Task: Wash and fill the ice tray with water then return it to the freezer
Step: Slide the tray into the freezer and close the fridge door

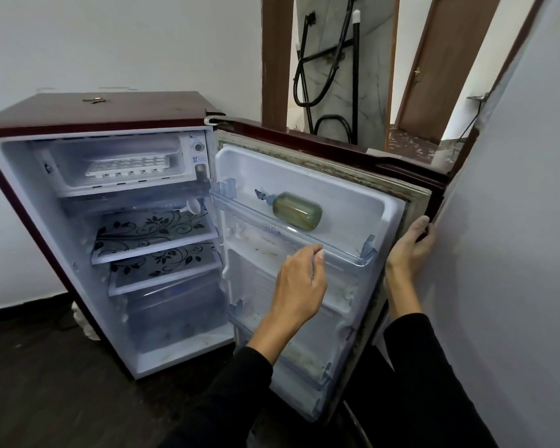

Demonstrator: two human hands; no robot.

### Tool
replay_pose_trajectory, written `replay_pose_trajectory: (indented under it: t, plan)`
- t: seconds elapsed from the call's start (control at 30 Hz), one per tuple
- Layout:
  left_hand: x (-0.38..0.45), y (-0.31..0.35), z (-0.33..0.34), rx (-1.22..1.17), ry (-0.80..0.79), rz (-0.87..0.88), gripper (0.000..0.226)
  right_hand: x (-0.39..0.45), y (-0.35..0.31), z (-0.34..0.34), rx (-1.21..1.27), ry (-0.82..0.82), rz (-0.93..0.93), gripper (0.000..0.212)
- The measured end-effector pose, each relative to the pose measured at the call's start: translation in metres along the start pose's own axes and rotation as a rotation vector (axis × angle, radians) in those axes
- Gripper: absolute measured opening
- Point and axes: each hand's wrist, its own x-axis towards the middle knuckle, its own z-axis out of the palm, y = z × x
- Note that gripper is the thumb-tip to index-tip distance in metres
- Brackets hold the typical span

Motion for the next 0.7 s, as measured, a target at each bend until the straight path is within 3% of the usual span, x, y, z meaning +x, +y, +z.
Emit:
replay_pose_trajectory:
  t: [0.17, 0.27, 0.43, 0.63, 0.7]
  plan:
    - [-0.01, 0.01, -0.01, 0.013, 0.029, 0.044, 0.035, -0.018, -0.011, -0.034, -0.039, 0.143, 0.09, 0.066]
    - [-0.018, 0.016, -0.022, 0.016, 0.089, 0.064, 0.039, -0.03, -0.011, -0.05, -0.007, 0.125, 0.097, 0.069]
    - [-0.028, 0.025, -0.044, 0.0, 0.191, 0.086, 0.041, -0.04, -0.021, -0.057, 0.091, 0.083, 0.07, 0.056]
    - [-0.043, 0.027, -0.072, -0.009, 0.291, 0.073, 0.045, -0.077, -0.052, -0.033, 0.085, -0.252, 0.028, 0.041]
    - [-0.048, 0.026, -0.084, -0.007, 0.336, 0.085, 0.042, -0.099, -0.052, -0.03, 0.052, -0.332, -0.027, 0.046]
